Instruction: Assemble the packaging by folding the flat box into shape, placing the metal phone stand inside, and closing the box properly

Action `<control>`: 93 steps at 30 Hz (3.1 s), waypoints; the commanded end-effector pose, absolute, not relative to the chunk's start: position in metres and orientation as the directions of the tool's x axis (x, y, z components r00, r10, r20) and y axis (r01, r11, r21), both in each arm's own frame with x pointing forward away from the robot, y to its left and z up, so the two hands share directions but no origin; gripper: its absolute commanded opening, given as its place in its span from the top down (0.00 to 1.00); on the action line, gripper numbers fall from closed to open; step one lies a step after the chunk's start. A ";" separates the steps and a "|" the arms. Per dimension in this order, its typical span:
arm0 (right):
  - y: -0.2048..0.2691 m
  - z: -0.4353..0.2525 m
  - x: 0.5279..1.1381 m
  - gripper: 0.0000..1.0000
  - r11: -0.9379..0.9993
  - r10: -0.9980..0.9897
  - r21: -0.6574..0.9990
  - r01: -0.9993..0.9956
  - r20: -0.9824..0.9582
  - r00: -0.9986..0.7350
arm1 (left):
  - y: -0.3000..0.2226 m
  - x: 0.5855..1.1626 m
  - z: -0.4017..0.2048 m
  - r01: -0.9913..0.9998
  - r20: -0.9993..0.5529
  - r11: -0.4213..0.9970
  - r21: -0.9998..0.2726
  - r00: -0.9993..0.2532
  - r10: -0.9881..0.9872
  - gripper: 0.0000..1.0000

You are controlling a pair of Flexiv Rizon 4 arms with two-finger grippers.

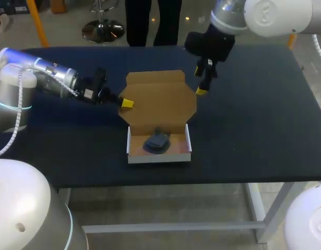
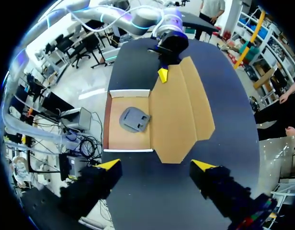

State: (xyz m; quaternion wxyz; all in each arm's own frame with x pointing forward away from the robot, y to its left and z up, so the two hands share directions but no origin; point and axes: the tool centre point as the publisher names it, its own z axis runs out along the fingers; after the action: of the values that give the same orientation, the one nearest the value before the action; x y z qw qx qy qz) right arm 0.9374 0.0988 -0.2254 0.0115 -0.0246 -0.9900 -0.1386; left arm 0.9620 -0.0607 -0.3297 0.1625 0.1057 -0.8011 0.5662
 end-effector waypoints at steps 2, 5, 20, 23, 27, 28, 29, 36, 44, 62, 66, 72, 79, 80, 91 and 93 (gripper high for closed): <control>0.104 -0.221 0.941 0.00 0.965 0.038 0.258 0.048 0.041 -0.998 | -0.059 0.944 -0.326 -0.310 0.315 0.332 -0.891 -0.948 -0.038 1.00; 0.105 -0.221 0.941 0.00 0.965 0.037 0.257 0.046 0.042 -0.998 | -0.059 0.940 -0.323 -0.266 0.271 0.338 -0.903 -0.962 -0.033 1.00; 0.109 -0.217 0.939 0.00 0.969 0.034 0.244 0.043 0.041 -0.999 | -0.067 0.928 -0.314 -0.086 0.086 0.376 -0.923 -0.996 -0.017 1.00; 0.111 -0.212 0.938 0.00 0.971 0.031 0.236 0.037 0.032 -0.999 | -0.068 0.927 -0.314 -0.060 0.058 0.378 -0.924 -0.998 -0.016 1.00; 0.113 -0.210 0.938 0.00 0.973 0.030 0.227 0.035 0.029 -0.999 | -0.068 0.925 -0.314 -0.034 0.030 0.380 -0.924 -0.999 -0.016 1.00; 0.113 -0.209 0.938 0.00 0.974 0.029 0.225 0.035 0.029 -0.999 | -0.068 0.925 -0.314 -0.035 0.029 0.381 -0.924 -0.999 -0.021 1.00; 0.113 -0.209 0.939 0.00 0.974 0.029 0.223 0.035 0.029 -0.999 | -0.068 0.925 -0.315 -0.028 0.023 0.378 -0.925 -1.000 -0.019 1.00; 0.115 -0.206 0.939 0.00 0.976 0.030 0.216 0.036 0.030 -0.999 | -0.066 0.922 -0.313 0.012 -0.025 0.359 -0.933 -0.999 -0.032 1.00; 0.117 -0.203 0.940 0.00 0.977 0.028 0.212 0.032 0.022 -0.999 | -0.062 0.918 -0.309 0.053 -0.074 0.326 -0.944 -0.996 -0.053 1.00; 0.117 -0.201 0.942 0.00 0.977 0.027 0.210 0.031 0.020 -0.999 | -0.064 0.923 -0.309 0.101 -0.122 0.316 -0.943 -0.991 -0.050 1.00; 0.118 -0.201 0.943 0.00 0.977 0.027 0.210 0.031 0.023 -0.999 | -0.066 0.923 -0.309 0.107 -0.129 0.321 -0.941 -0.990 -0.049 1.00; 0.121 -0.197 0.947 0.00 0.977 0.022 0.211 0.027 0.024 -0.999 | -0.066 0.923 -0.309 0.108 -0.130 0.323 -0.940 -0.990 -0.049 1.00; 0.131 -0.188 0.958 0.00 0.977 0.006 0.213 0.011 0.024 -1.000 | -0.066 0.923 -0.309 0.108 -0.130 0.323 -0.940 -0.990 -0.049 1.00; 0.134 -0.187 0.959 0.00 0.978 0.002 0.210 0.006 0.021 -1.000 | -0.066 0.923 -0.309 0.108 -0.130 0.323 -0.940 -0.990 -0.049 1.00; 0.165 -0.181 0.974 0.22 0.984 -0.043 0.174 -0.042 0.003 -0.999 | -0.066 0.923 -0.309 0.108 -0.130 0.323 -0.940 -0.990 -0.049 1.00; 0.170 -0.184 0.976 0.52 0.985 -0.046 0.168 -0.045 0.004 -0.999 | -0.066 0.923 -0.309 0.108 -0.130 0.323 -0.940 -0.990 -0.049 1.00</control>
State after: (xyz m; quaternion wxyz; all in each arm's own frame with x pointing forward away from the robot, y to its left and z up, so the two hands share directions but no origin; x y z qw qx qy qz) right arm 0.9668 0.1588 -0.1823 -0.0080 0.0222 -0.9944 -0.1033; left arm 0.9228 -0.0656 -0.3089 -0.0672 -0.0178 -0.8109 0.5810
